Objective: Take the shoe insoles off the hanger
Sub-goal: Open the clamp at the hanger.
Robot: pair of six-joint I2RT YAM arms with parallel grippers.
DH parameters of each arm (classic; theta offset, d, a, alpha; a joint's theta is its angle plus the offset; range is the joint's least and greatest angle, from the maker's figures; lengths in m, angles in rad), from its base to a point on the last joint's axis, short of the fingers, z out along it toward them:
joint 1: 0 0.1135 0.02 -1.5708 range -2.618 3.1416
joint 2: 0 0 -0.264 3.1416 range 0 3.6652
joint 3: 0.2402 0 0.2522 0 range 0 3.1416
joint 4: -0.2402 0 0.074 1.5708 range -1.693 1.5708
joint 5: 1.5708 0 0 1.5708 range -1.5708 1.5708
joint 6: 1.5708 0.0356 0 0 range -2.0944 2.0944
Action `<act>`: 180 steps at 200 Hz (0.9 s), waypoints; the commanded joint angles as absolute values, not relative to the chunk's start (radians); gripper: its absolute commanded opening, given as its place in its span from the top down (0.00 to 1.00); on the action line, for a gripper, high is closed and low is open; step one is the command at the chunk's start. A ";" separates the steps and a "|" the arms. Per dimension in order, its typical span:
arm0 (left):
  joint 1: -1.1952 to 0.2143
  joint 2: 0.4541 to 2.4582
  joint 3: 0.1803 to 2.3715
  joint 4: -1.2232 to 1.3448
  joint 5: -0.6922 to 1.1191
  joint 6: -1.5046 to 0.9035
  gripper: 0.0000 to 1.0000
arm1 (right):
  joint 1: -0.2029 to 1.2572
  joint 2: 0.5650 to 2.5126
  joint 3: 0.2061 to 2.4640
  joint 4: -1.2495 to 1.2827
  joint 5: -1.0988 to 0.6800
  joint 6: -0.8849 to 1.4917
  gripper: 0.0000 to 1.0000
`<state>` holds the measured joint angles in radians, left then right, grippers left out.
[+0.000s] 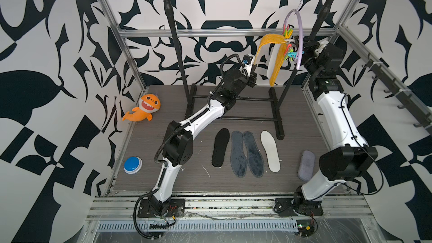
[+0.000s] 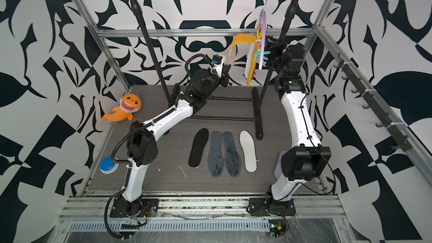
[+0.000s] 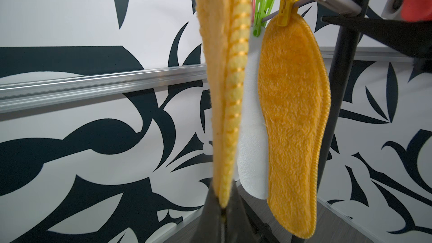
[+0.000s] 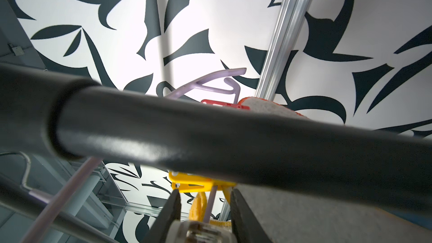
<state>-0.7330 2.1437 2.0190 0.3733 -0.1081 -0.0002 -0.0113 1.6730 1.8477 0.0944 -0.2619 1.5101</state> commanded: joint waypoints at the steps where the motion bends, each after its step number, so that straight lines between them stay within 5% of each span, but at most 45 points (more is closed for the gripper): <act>1: -0.730 2.092 2.011 0.396 -0.097 -0.009 1.00 | -0.008 1.660 1.894 0.160 -0.273 1.515 0.64; 89: -0.727 2.077 1.980 0.406 -0.100 -0.017 1.00 | 0.005 1.666 1.889 0.168 -0.294 1.519 0.74; 180: -0.716 1.959 1.706 0.545 -0.185 -0.072 1.00 | 0.018 1.661 1.876 0.170 -0.298 1.516 0.78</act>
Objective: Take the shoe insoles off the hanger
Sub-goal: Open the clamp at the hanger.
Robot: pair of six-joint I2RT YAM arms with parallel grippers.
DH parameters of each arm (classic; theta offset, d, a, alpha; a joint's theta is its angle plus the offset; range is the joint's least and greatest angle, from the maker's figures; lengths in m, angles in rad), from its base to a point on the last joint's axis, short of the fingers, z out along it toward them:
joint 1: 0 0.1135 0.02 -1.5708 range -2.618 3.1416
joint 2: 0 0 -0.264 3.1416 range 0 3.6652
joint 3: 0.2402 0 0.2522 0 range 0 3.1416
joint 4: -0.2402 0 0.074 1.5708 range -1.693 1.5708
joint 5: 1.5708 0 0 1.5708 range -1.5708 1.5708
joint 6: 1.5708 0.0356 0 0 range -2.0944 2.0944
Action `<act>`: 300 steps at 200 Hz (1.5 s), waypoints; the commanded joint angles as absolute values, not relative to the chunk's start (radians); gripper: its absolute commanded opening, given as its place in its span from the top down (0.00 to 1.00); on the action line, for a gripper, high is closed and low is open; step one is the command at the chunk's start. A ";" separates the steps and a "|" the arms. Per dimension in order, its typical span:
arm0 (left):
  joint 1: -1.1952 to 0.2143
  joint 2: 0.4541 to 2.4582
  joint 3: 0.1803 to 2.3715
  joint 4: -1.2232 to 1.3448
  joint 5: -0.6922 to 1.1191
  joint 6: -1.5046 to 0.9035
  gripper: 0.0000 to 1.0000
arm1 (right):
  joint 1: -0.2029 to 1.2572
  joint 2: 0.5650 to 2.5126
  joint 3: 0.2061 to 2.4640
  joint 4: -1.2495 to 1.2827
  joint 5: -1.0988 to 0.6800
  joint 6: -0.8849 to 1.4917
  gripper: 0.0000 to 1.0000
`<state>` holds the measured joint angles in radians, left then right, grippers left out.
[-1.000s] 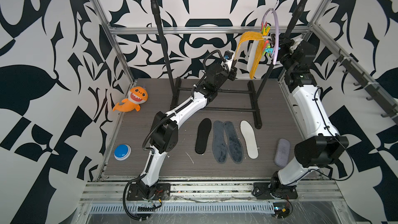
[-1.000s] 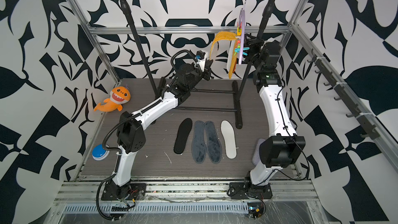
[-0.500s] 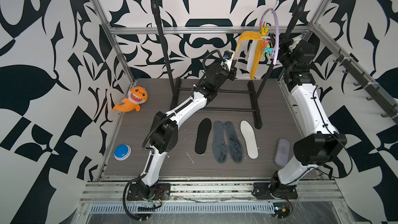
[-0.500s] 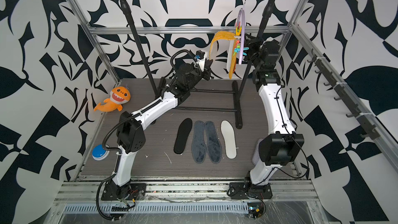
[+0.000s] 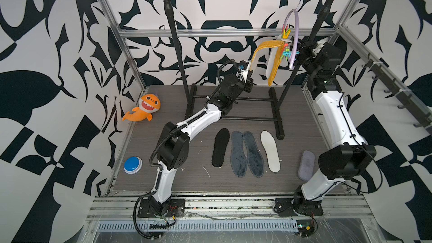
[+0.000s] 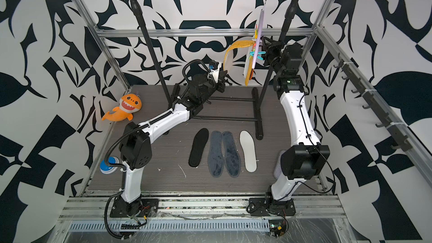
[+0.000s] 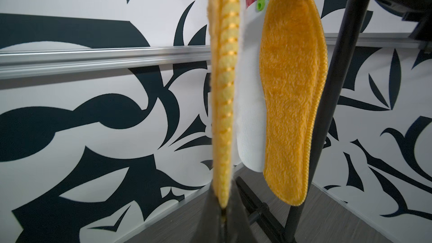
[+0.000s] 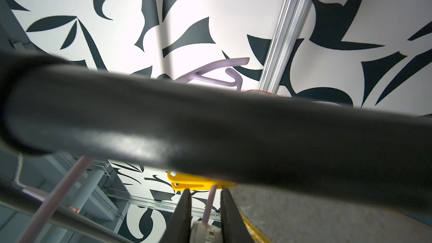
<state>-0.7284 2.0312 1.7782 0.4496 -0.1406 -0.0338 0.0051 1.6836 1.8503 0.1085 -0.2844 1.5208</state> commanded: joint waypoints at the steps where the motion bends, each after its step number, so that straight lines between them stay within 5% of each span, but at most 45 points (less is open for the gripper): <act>1: -0.716 1.957 1.702 0.547 -0.186 -0.073 1.00 | 0.018 1.661 1.877 0.170 -0.297 1.517 0.78; 56: -0.715 1.895 1.539 0.611 -0.209 -0.086 1.00 | 0.045 1.666 1.884 0.167 -0.281 1.506 0.76; 198: -0.712 1.802 1.401 0.625 -0.204 -0.115 1.00 | 0.059 1.492 1.753 0.095 -0.180 1.386 0.32; 300: -0.713 1.693 1.253 0.583 -0.221 -0.141 1.00 | -0.042 1.259 1.529 0.015 -0.151 1.317 0.31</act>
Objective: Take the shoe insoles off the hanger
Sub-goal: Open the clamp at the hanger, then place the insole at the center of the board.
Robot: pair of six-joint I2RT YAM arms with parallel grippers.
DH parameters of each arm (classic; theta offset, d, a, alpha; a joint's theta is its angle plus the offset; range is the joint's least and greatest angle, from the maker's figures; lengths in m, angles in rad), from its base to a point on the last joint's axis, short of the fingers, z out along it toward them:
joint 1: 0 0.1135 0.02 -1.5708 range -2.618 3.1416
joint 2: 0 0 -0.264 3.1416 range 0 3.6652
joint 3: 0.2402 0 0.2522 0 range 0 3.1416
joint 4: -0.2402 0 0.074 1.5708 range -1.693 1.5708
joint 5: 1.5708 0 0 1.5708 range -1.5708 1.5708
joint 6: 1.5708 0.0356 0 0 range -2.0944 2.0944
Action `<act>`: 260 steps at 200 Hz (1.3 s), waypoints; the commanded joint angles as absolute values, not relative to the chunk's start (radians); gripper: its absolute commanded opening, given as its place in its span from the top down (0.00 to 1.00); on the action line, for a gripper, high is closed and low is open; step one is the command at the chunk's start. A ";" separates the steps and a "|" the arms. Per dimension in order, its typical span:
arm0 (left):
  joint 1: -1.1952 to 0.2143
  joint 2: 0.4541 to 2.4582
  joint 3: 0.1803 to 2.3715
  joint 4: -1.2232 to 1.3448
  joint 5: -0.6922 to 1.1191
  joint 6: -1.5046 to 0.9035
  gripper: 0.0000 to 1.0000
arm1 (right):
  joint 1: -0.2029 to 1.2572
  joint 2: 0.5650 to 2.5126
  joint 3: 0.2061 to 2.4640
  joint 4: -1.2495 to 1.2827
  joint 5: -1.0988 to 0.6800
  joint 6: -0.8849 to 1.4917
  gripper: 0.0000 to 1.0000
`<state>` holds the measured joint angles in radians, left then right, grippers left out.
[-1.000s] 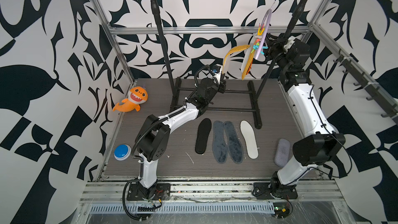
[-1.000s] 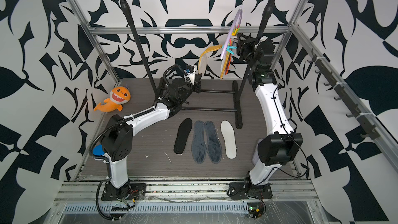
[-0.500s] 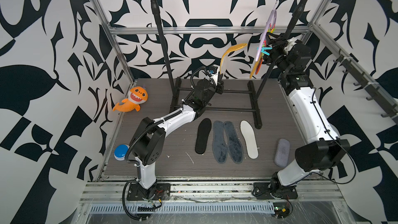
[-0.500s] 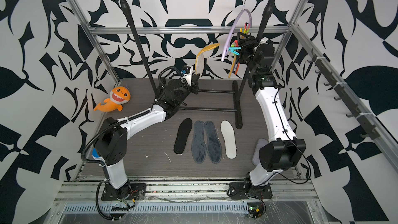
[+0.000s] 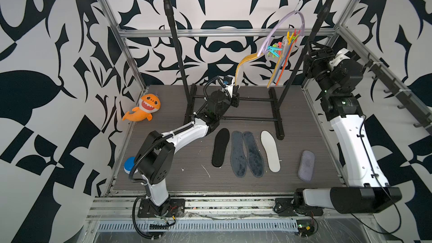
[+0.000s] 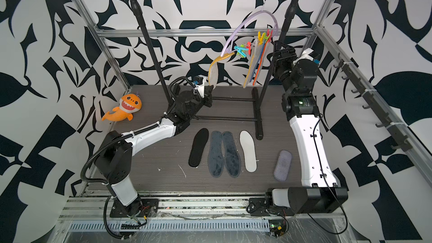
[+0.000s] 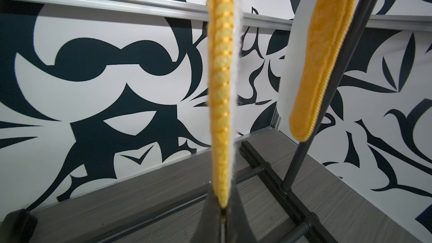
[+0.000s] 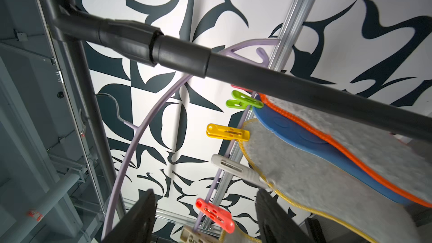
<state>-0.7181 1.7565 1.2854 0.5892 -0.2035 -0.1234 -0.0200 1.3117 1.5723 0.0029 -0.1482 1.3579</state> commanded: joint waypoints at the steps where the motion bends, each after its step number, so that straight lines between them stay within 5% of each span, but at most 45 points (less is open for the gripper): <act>1: -0.713 1.693 1.251 0.583 -0.221 -0.142 1.00 | -0.043 1.257 1.527 0.015 -0.152 1.316 0.31; 193: -0.719 1.357 0.997 0.174 -0.258 -0.153 1.00 | -0.060 0.945 1.093 -0.206 -0.470 0.911 0.36; 260: -0.730 1.247 1.034 -0.214 -0.315 -0.165 1.00 | 0.214 0.978 1.027 -0.280 -0.367 0.817 0.38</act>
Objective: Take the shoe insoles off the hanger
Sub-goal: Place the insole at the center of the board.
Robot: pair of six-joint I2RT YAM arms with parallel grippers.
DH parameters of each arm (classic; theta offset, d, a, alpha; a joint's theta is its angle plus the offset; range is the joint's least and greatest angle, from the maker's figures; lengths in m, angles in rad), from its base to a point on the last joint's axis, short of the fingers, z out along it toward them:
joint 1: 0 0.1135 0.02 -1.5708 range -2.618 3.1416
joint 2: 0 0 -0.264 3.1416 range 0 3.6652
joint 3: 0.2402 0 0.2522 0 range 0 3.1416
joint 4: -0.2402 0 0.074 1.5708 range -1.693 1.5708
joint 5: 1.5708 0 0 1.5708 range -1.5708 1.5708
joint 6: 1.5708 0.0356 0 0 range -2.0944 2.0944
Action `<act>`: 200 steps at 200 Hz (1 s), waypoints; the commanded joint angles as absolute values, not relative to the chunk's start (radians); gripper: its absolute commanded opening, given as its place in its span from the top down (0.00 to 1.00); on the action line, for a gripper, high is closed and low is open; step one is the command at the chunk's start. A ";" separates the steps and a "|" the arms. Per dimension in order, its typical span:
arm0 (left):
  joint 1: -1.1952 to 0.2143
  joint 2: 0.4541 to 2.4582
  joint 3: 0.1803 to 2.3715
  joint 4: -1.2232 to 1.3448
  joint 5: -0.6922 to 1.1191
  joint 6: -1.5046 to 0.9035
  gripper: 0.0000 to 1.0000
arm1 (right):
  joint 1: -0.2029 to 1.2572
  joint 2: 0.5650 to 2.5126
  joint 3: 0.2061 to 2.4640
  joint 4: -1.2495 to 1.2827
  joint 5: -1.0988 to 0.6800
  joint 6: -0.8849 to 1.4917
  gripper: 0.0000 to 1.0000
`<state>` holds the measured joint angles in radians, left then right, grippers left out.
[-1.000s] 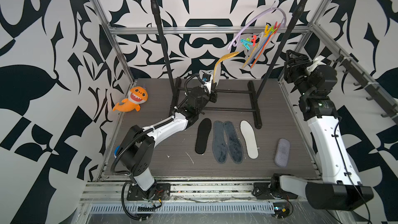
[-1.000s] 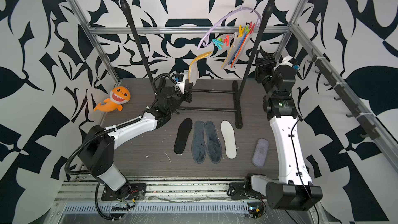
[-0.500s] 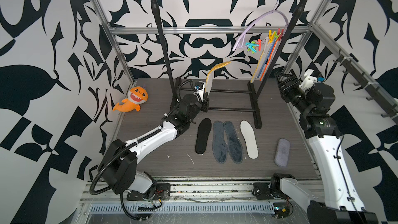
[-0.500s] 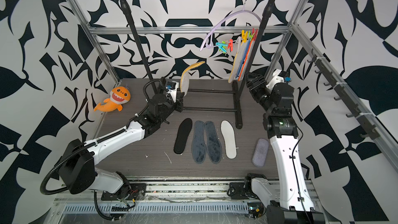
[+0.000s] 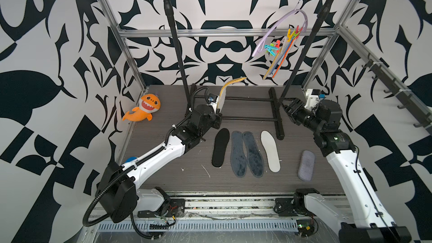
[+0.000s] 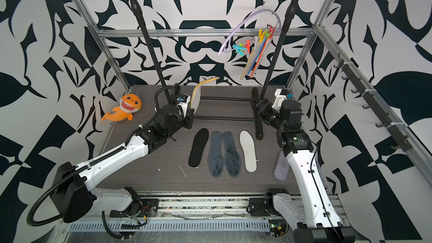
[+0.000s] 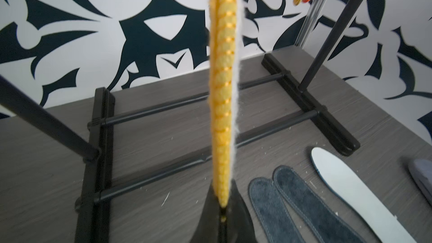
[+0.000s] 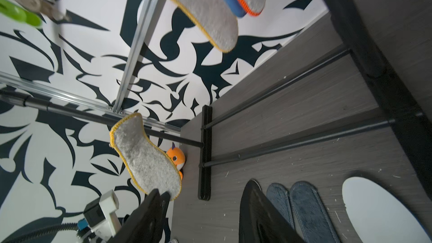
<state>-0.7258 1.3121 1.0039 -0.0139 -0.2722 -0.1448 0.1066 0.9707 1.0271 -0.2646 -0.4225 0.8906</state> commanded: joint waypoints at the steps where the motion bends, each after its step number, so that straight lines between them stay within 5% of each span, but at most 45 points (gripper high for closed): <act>1: -0.730 1.245 1.033 -0.219 -0.315 -0.165 1.00 | 0.220 0.979 1.027 -0.280 -0.365 0.815 0.38; 73: -0.733 1.145 0.993 -0.509 -0.366 -0.292 1.00 | 0.450 1.060 0.961 -0.283 -0.260 0.775 0.42; 200: -0.734 1.155 0.850 -0.825 -0.272 -0.606 1.00 | 0.461 1.034 0.845 -0.257 -0.238 0.778 0.42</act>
<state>-0.7315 1.1275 0.8906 -0.7559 -0.3237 -0.5175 0.4583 1.0462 0.8646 -0.2932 -0.2501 0.7872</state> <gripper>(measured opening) 0.057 0.583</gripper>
